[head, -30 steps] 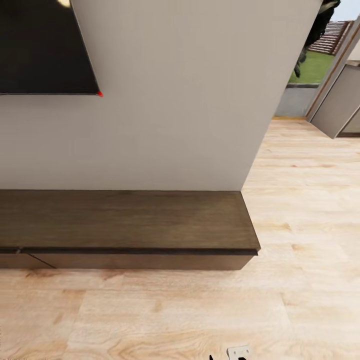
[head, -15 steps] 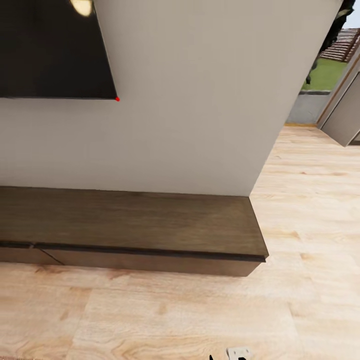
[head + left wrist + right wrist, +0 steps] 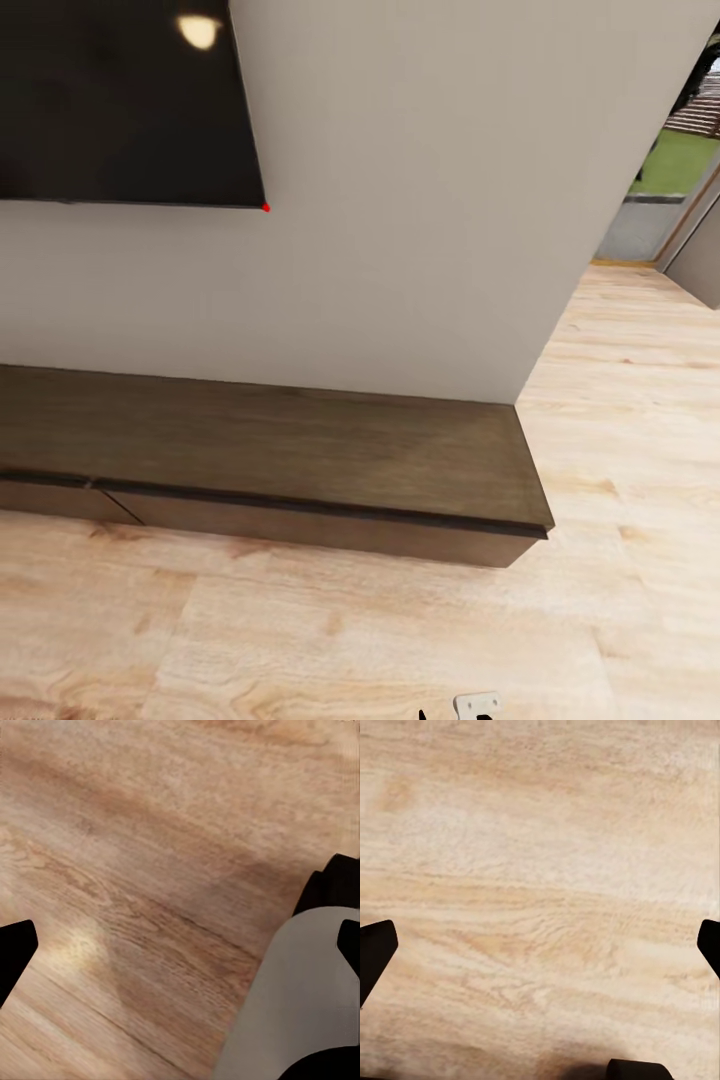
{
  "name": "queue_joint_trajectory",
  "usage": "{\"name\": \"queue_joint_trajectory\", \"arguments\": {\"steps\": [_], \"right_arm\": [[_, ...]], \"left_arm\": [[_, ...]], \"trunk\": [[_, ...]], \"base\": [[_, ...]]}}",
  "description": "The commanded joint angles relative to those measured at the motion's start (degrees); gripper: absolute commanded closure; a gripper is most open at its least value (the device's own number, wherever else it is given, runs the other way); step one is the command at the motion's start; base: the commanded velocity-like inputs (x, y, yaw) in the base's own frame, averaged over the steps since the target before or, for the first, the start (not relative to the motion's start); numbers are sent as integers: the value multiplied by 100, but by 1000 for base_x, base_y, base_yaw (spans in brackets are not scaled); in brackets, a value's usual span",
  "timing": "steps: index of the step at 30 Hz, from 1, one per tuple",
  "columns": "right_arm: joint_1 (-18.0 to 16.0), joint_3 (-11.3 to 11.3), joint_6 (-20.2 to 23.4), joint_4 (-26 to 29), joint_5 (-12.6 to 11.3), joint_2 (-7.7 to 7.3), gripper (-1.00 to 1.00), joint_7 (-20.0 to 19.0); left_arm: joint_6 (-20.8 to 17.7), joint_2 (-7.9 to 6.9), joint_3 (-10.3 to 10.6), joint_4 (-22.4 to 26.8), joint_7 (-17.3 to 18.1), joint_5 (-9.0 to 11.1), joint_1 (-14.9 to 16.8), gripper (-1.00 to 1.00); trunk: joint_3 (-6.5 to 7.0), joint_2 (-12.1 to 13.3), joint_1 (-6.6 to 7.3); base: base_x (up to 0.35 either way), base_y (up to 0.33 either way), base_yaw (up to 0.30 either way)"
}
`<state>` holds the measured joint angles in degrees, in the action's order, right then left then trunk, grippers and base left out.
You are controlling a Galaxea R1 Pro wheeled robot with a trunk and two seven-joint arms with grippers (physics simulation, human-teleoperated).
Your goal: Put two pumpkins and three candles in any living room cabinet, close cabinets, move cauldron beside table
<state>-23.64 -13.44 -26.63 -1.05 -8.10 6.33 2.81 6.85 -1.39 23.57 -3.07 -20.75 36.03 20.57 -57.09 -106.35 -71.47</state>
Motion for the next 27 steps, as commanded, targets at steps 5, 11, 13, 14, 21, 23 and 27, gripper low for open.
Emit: {"name": "queue_joint_trajectory", "arguments": {"steps": [5,11,13,14,21,23,27], "right_arm": [[0,0,0,0,-3,0,-100,0],[0,0,0,0,-5,0,-100,0],[0,0,0,0,-3,0,-100,0],[0,0,0,0,-1,0,-100,0],[0,5,-1,0,4,-15,-100,0],[0,7,-1,0,-7,-17,-100,0],[0,7,-8,0,-14,-17,-100,0]], "left_arm": [[0,2,-1,0,-1,0,0,-100],[0,0,0,0,-4,0,0,-100],[0,-1,-1,0,-4,0,0,-100],[0,-1,-1,0,-3,0,0,-100],[0,0,0,0,-4,0,0,-100],[0,1,-1,0,-1,0,0,-100],[0,0,-1,0,-4,0,0,-100]], "trunk": [[45,0,0],[100,0,0],[118,0,0],[127,0,0],[190,0,0],[207,0,0],[241,0,0]], "base": [[0,0,122],[0,0,122],[0,0,122],[0,0,120],[0,0,-2],[0,0,-135],[0,0,-173]]}}
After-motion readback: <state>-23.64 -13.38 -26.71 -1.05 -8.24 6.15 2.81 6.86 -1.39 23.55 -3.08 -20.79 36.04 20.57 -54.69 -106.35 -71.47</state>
